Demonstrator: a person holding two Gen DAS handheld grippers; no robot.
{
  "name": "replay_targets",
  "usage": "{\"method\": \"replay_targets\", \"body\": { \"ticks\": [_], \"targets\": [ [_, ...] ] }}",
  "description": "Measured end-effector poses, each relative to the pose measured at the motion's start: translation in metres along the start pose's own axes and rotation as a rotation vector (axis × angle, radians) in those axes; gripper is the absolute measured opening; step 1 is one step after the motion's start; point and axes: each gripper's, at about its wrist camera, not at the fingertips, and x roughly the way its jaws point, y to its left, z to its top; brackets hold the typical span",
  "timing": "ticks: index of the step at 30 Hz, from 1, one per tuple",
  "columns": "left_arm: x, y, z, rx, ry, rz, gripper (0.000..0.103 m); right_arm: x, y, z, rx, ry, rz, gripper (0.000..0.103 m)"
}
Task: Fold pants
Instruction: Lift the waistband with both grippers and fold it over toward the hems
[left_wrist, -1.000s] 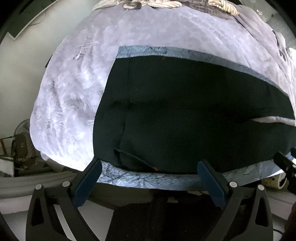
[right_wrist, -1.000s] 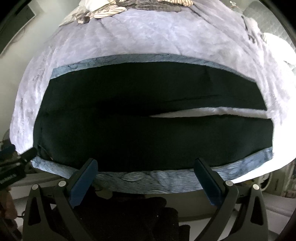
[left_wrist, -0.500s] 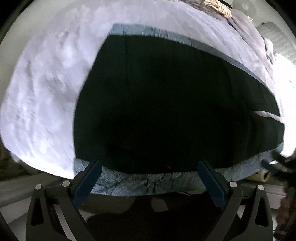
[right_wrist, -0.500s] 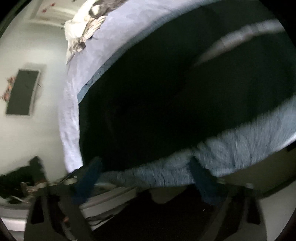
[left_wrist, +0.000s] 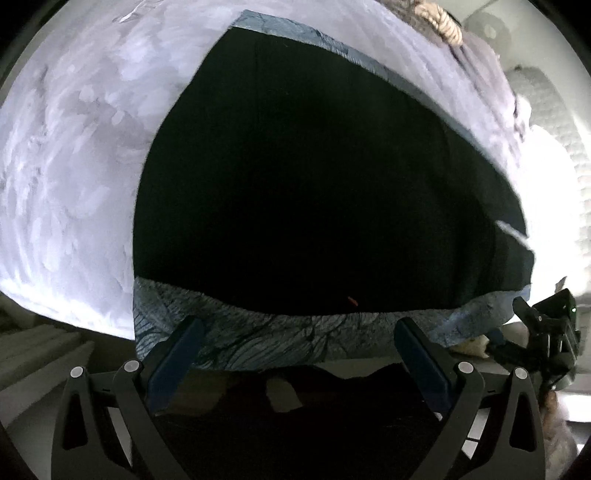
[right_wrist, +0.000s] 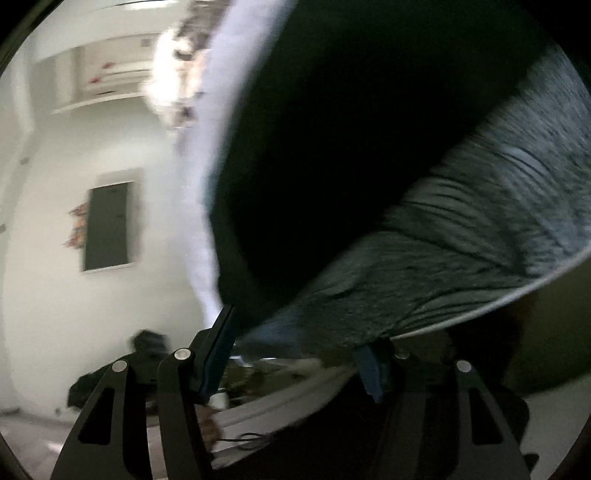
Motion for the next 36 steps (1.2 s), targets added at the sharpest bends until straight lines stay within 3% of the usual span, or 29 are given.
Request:
{"method": "replay_targets", "body": {
  "ticks": [4, 8, 11, 15, 20, 25, 26, 27, 28, 29, 30, 34, 36],
  "targets": [
    [-0.007, 0.017, -0.005, -0.062, -0.002, -0.080, 0.103, 0.027, 0.010, -0.003, -0.038, 0.074, 0.010, 0.068],
    [-0.012, 0.032, -0.011, -0.113, -0.007, -0.102, 0.103, 0.083, 0.022, -0.006, 0.002, 0.165, 0.073, 0.068],
    [-0.019, 0.043, -0.020, -0.148, -0.024, -0.147, 0.103, 0.090, 0.046, -0.005, -0.019, 0.156, 0.191, 0.070],
    [-0.017, 0.044, -0.023, -0.202, -0.030, -0.240, 0.103, 0.080, 0.072, 0.004, -0.026, 0.120, 0.283, 0.071],
    [0.001, 0.026, -0.017, -0.303, -0.018, -0.389, 0.103, 0.077, 0.083, 0.005, -0.049, 0.133, 0.255, 0.071],
    [-0.008, 0.019, 0.003, -0.324, -0.101, -0.363, 0.101, 0.090, 0.076, 0.000, -0.039, 0.159, 0.208, 0.071],
    [-0.005, 0.020, 0.008, -0.342, -0.102, -0.357, 0.093, 0.089, 0.072, -0.001, -0.030, 0.159, 0.201, 0.071],
    [-0.001, 0.019, 0.013, -0.354, -0.099, -0.336, 0.077, 0.087, 0.066, -0.002, -0.029, 0.156, 0.195, 0.071],
    [0.002, 0.020, 0.016, -0.350, -0.088, -0.315, 0.068, 0.085, 0.063, -0.003, -0.032, 0.153, 0.182, 0.071],
    [0.006, 0.019, 0.018, -0.331, -0.073, -0.294, 0.048, 0.083, 0.059, -0.003, -0.044, 0.144, 0.158, 0.071],
    [0.009, 0.018, 0.020, -0.311, -0.063, -0.279, 0.038, 0.082, 0.056, -0.003, -0.052, 0.132, 0.132, 0.071],
    [0.002, 0.021, 0.021, -0.262, -0.065, -0.258, 0.035, 0.057, 0.023, 0.002, -0.010, 0.053, 0.043, 0.071],
    [-0.002, 0.020, 0.023, -0.242, -0.066, -0.245, 0.033, 0.038, 0.001, 0.005, 0.054, -0.008, 0.038, 0.071]
  ]
}}
